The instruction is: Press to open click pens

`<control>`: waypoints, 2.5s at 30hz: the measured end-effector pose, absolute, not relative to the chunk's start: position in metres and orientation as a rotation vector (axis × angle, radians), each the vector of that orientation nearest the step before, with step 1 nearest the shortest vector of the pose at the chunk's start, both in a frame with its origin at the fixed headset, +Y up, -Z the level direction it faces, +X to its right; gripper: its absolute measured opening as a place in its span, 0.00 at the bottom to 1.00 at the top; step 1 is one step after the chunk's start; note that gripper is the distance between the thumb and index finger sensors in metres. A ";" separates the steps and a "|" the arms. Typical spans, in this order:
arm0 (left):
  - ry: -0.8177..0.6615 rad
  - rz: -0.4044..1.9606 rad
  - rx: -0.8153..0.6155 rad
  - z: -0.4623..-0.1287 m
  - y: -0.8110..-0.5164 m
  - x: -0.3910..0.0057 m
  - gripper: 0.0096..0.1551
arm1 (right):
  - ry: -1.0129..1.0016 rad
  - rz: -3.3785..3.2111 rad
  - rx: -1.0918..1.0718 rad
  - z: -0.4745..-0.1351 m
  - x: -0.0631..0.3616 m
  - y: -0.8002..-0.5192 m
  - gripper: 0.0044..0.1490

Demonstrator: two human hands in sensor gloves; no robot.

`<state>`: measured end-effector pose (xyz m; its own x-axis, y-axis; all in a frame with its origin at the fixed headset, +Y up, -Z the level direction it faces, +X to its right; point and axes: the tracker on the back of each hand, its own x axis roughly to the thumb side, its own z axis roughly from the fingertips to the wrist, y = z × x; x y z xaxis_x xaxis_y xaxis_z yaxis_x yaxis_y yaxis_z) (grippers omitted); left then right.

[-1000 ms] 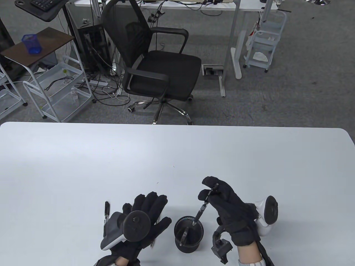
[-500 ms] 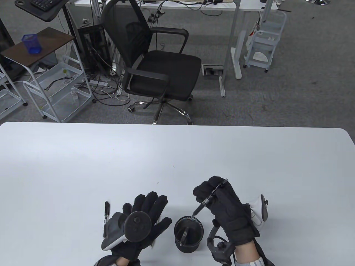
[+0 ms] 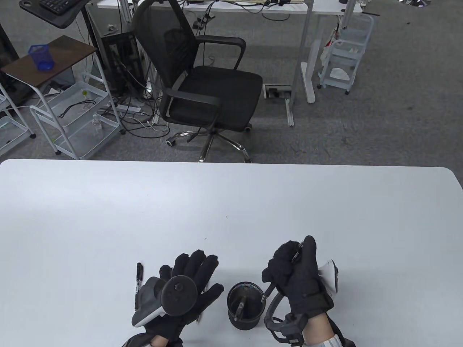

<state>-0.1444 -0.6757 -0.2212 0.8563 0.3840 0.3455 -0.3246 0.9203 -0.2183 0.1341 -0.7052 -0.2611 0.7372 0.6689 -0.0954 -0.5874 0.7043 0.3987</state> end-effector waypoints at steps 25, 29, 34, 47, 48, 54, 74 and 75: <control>-0.391 0.370 -0.160 -0.222 -0.676 -0.144 0.40 | 0.206 0.666 0.340 -0.261 0.141 -0.703 0.34; -0.390 0.370 -0.159 -0.222 -0.676 -0.145 0.40 | 0.195 0.677 0.349 -0.262 0.142 -0.702 0.34; -0.388 0.371 -0.160 -0.222 -0.676 -0.145 0.40 | 0.087 0.873 0.463 -0.261 0.150 -0.684 0.40; -0.390 0.371 -0.165 -0.222 -0.677 -0.145 0.40 | -0.094 1.387 0.355 -0.257 0.205 -0.664 0.27; -0.391 0.372 -0.166 -0.222 -0.677 -0.145 0.40 | -0.075 1.430 0.347 -0.258 0.206 -0.665 0.27; -0.390 0.374 -0.161 -0.222 -0.676 -0.146 0.40 | -0.008 1.761 0.166 -0.278 0.206 -0.697 0.29; -0.389 0.379 -0.179 -0.223 -0.678 -0.146 0.40 | 0.258 2.507 -0.136 -0.305 0.177 -0.787 0.38; -0.390 0.380 -0.180 -0.223 -0.678 -0.147 0.40 | 0.276 2.522 -0.135 -0.306 0.174 -0.790 0.38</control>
